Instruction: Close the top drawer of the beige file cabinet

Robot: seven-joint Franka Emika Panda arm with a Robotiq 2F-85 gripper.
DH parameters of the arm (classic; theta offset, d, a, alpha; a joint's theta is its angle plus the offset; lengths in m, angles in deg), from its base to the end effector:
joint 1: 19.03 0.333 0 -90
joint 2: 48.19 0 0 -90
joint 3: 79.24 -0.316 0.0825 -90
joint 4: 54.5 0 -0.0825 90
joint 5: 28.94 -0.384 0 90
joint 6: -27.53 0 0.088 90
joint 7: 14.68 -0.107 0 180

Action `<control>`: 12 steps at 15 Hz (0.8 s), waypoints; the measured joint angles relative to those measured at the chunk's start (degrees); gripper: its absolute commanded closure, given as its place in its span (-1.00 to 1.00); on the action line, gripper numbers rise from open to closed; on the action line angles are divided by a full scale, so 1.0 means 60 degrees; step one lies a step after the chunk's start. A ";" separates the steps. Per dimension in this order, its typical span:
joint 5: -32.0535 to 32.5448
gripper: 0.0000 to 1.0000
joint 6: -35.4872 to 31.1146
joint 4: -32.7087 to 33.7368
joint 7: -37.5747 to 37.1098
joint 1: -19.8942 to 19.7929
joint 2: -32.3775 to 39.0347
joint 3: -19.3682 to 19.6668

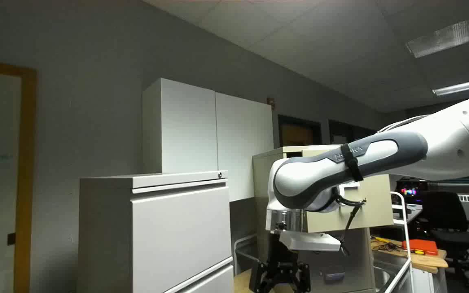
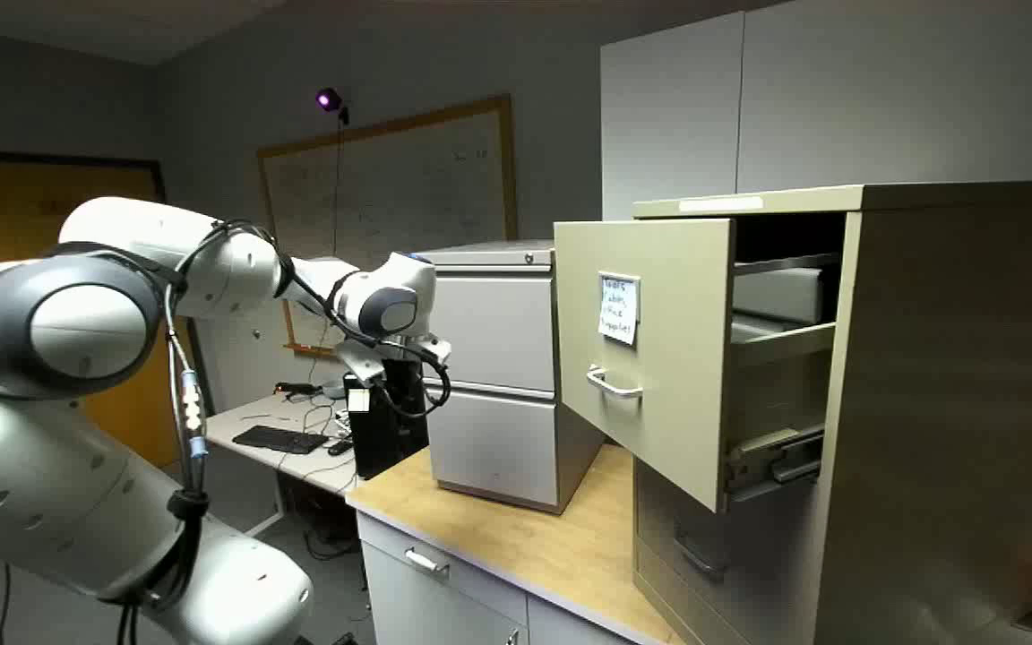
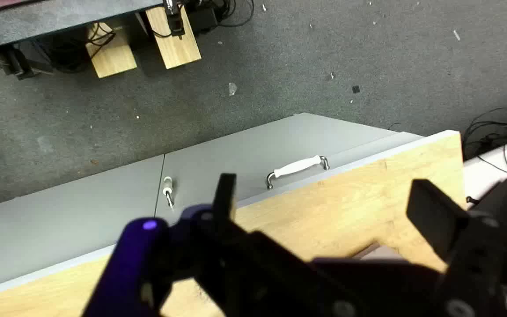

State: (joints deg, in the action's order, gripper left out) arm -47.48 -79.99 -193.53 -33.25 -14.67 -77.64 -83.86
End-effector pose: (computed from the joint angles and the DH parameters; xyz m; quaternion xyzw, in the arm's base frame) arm 0.3830 0.0870 0.4898 -0.9811 0.1393 0.0480 0.1254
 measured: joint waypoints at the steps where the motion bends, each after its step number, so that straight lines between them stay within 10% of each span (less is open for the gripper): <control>1: 0.0000 -1.00 -0.0019 0.0009 0.0001 0.0000 -0.0003 0.0000; 11: 0.0070 -1.00 -0.0230 0.0010 -0.0036 -0.0156 -0.0013 -0.0037; 12: 0.0118 -0.70 -0.0391 0.0011 -0.0066 -0.0218 -0.0022 -0.0059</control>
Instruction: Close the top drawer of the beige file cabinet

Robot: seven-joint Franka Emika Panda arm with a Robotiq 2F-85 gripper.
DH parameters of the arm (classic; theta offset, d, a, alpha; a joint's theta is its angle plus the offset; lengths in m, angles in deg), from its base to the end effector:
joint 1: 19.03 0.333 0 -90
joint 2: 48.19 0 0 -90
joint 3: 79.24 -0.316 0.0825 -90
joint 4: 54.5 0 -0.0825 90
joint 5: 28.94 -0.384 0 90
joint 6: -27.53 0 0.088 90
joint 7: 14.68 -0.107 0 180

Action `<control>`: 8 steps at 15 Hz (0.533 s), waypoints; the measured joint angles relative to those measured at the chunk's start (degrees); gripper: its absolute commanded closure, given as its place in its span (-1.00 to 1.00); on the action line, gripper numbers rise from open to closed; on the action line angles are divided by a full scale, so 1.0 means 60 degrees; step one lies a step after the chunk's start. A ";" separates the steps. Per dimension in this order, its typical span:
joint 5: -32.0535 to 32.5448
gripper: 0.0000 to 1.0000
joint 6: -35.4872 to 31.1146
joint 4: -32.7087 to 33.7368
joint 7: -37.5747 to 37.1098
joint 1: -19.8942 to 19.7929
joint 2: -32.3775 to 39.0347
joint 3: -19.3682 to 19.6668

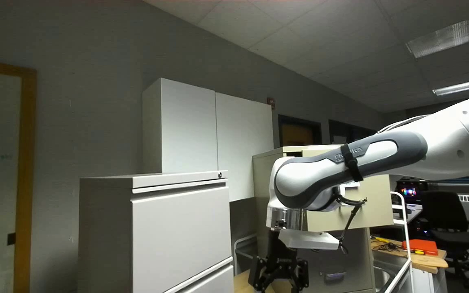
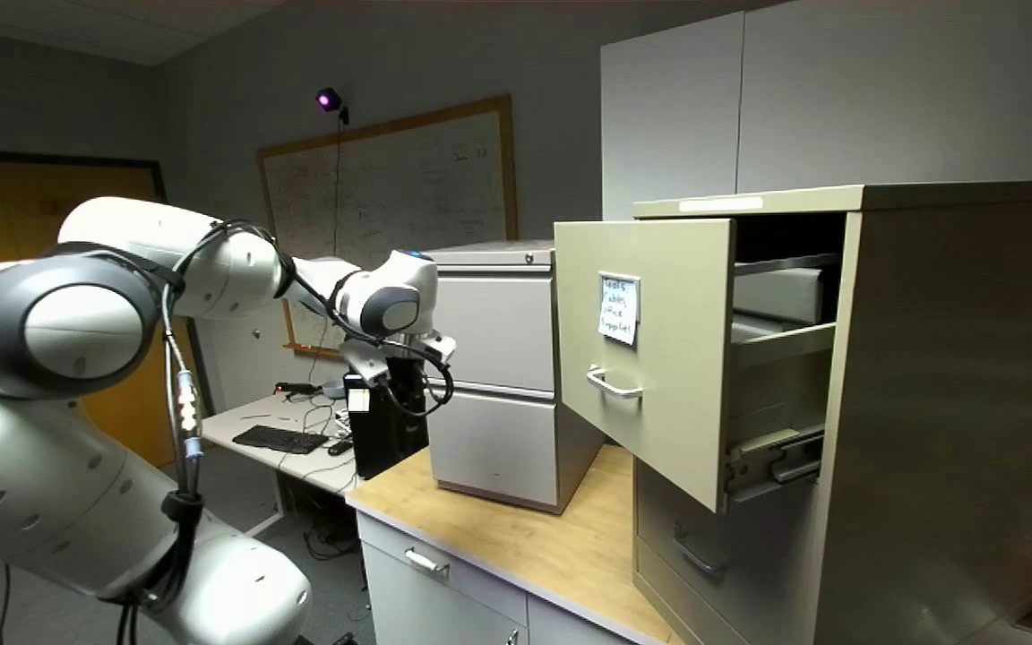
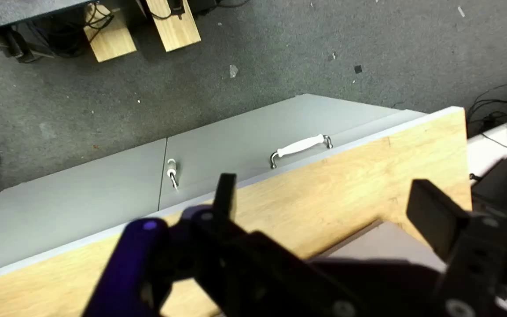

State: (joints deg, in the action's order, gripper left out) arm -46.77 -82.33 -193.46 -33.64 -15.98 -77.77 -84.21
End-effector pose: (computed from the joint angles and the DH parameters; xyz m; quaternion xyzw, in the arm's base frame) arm 0.3887 0.0791 0.4942 -0.9805 0.1518 0.0241 0.1225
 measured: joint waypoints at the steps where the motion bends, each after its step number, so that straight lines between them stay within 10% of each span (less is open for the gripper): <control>1: 0.0071 -0.49 -0.0205 0.0002 -0.0070 -0.0077 -0.0021 -0.0025; 8: 0.0945 0.59 -0.1864 -0.0081 -0.1319 -0.1186 -0.0858 -0.0075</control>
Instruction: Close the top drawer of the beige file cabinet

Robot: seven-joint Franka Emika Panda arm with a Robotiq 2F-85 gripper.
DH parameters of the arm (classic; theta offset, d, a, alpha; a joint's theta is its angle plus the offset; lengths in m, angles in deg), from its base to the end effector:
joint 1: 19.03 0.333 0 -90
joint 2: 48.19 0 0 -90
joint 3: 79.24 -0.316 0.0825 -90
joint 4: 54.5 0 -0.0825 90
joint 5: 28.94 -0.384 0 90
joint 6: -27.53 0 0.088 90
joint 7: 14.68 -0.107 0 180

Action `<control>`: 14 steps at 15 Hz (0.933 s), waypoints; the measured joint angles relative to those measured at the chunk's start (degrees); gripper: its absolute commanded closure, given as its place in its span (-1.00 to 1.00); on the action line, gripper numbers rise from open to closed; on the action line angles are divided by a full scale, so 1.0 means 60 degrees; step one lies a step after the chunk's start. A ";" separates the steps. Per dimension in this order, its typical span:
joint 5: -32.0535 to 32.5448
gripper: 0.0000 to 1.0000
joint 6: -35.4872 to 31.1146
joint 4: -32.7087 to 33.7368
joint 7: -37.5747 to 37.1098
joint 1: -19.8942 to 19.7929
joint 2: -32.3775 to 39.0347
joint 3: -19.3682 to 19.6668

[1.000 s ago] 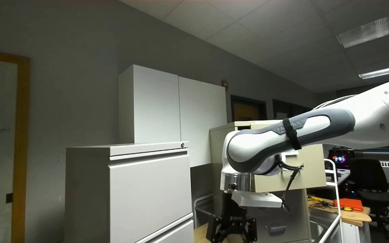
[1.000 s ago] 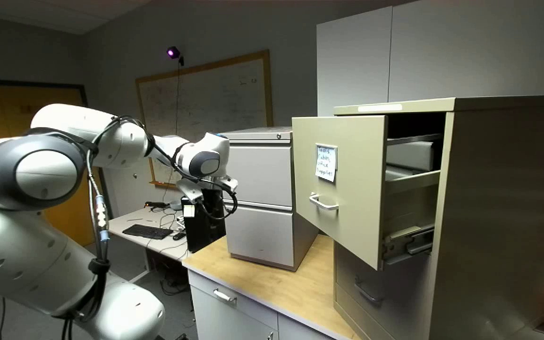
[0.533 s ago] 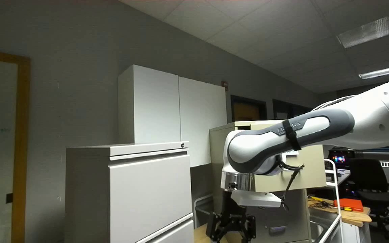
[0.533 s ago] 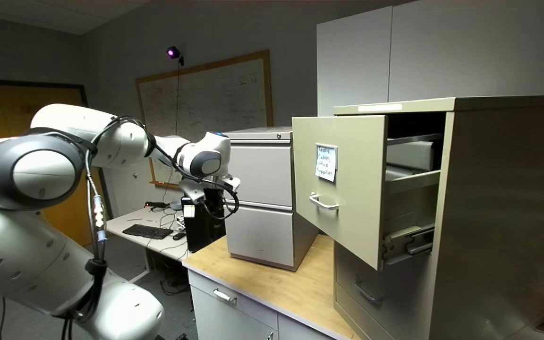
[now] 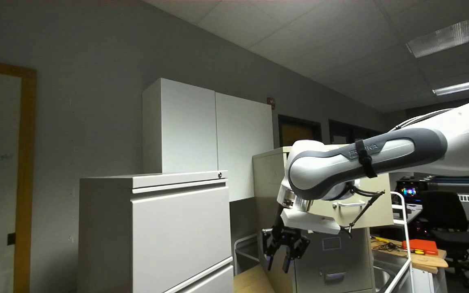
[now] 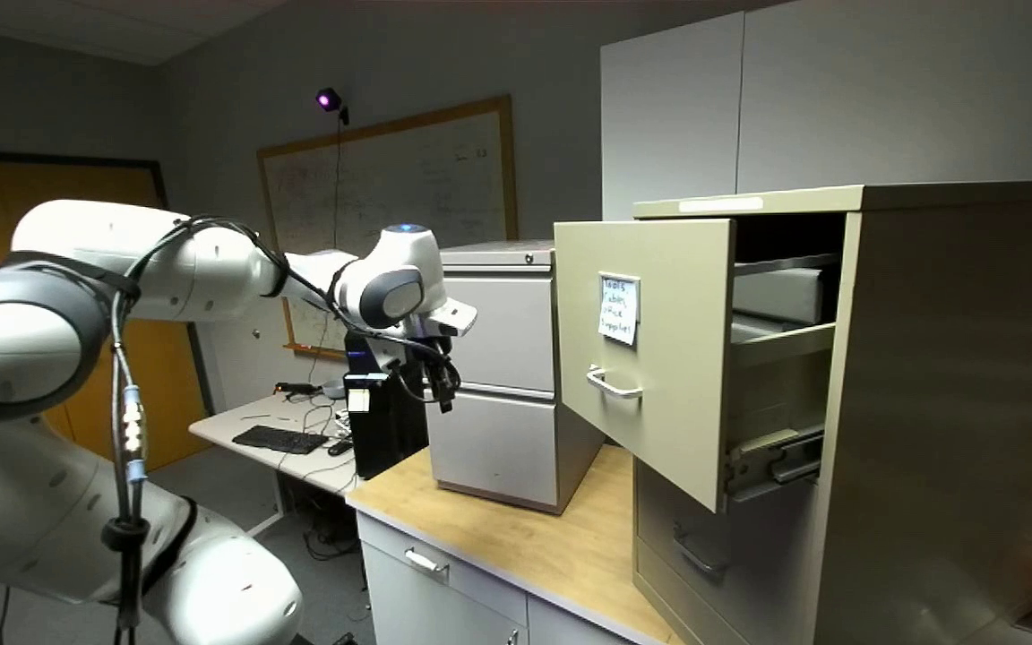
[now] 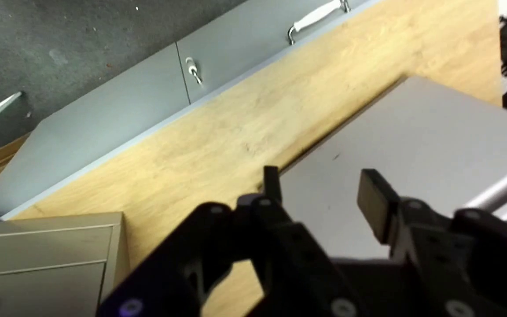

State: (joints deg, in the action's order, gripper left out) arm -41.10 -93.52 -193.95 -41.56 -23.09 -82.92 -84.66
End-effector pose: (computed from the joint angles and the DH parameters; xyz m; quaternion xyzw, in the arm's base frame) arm 0.3952 0.0238 0.5433 -0.9519 0.2625 -0.1205 0.1023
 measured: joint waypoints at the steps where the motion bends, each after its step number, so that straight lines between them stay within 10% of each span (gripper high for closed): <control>1: 0.0108 0.77 -0.0142 -0.0054 -0.0186 -0.0225 -0.0215 0.0006; 14: 0.1805 1.00 -0.1642 -0.1489 -0.2998 -0.3540 -0.2773 0.0148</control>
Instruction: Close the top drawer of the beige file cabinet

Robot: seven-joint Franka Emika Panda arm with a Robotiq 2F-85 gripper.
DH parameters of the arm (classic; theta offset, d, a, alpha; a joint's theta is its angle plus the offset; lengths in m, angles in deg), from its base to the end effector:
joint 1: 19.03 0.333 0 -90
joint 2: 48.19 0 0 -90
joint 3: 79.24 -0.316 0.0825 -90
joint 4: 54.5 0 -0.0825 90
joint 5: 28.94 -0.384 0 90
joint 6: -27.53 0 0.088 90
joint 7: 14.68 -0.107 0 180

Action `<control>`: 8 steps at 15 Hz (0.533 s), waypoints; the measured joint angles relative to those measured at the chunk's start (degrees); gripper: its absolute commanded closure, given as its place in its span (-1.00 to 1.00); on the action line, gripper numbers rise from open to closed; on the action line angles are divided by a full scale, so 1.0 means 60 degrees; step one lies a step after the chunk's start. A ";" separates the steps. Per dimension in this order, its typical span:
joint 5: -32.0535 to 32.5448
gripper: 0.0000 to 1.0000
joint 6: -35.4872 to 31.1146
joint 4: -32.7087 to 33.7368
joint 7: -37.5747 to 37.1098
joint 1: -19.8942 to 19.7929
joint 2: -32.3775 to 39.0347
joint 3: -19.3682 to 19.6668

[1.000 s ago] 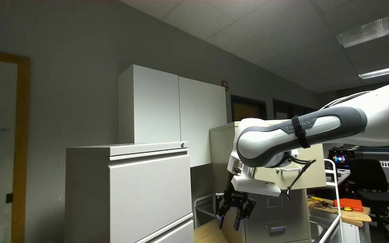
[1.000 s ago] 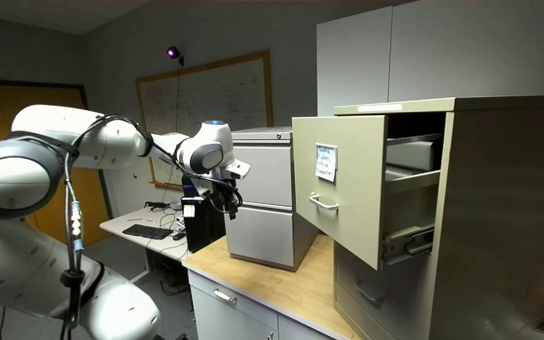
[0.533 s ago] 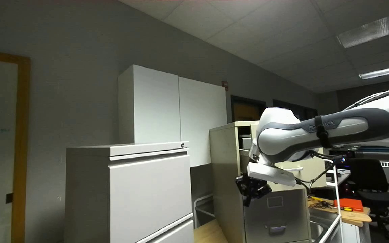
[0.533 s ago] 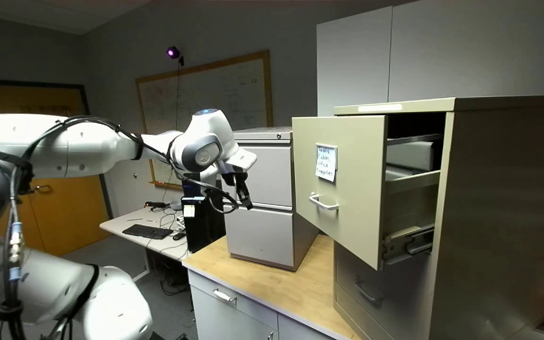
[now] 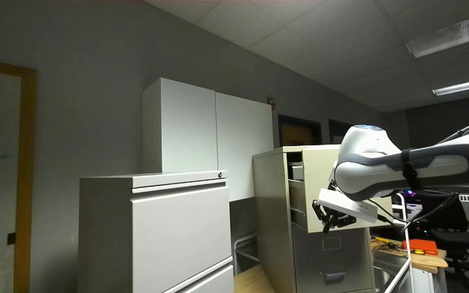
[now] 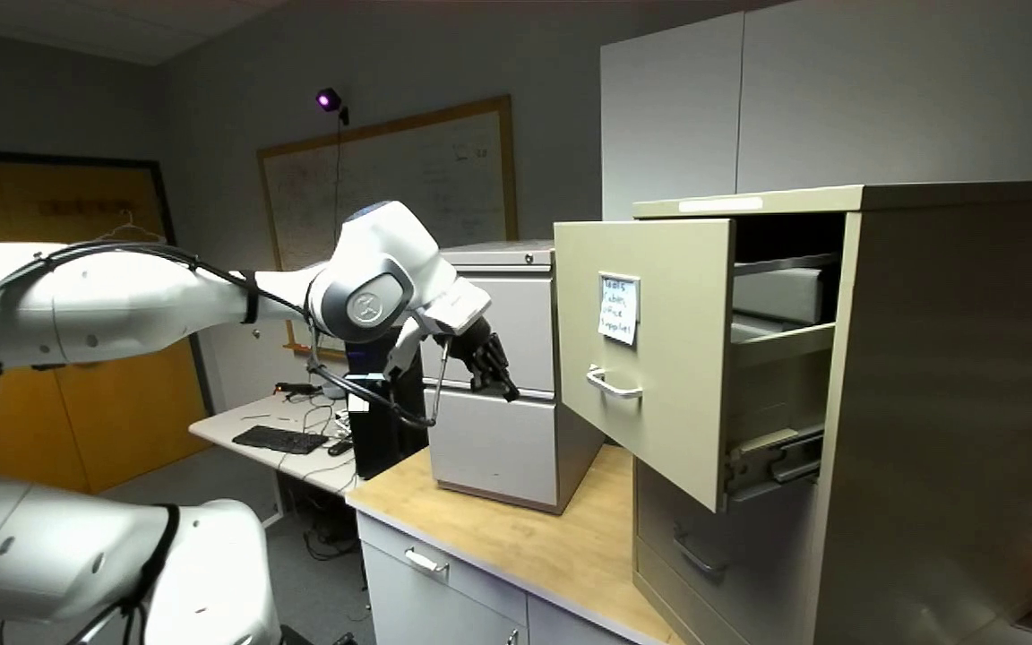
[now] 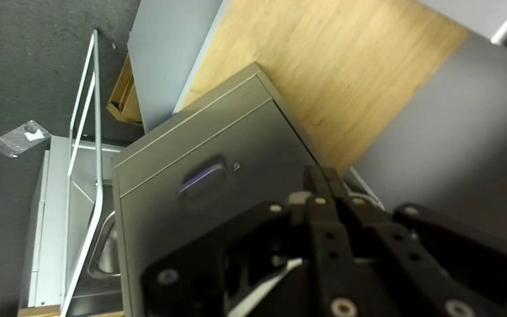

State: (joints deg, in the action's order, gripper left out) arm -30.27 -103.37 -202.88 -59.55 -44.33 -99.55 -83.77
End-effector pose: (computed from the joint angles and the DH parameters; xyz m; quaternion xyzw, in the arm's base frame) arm 0.3103 -0.1106 0.5889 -0.7985 0.5268 -0.2888 0.0379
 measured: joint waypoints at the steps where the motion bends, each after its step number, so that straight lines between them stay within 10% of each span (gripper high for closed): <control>1: 0.0065 1.00 -0.0285 -0.0059 -0.0252 -0.0165 -0.0117 -0.0016; 8: 0.0695 1.00 -0.2587 -0.0248 -0.1971 -0.1219 -0.0523 -0.0672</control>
State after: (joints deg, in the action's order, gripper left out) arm -26.10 -118.89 -204.37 -71.38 -51.65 -102.69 -87.81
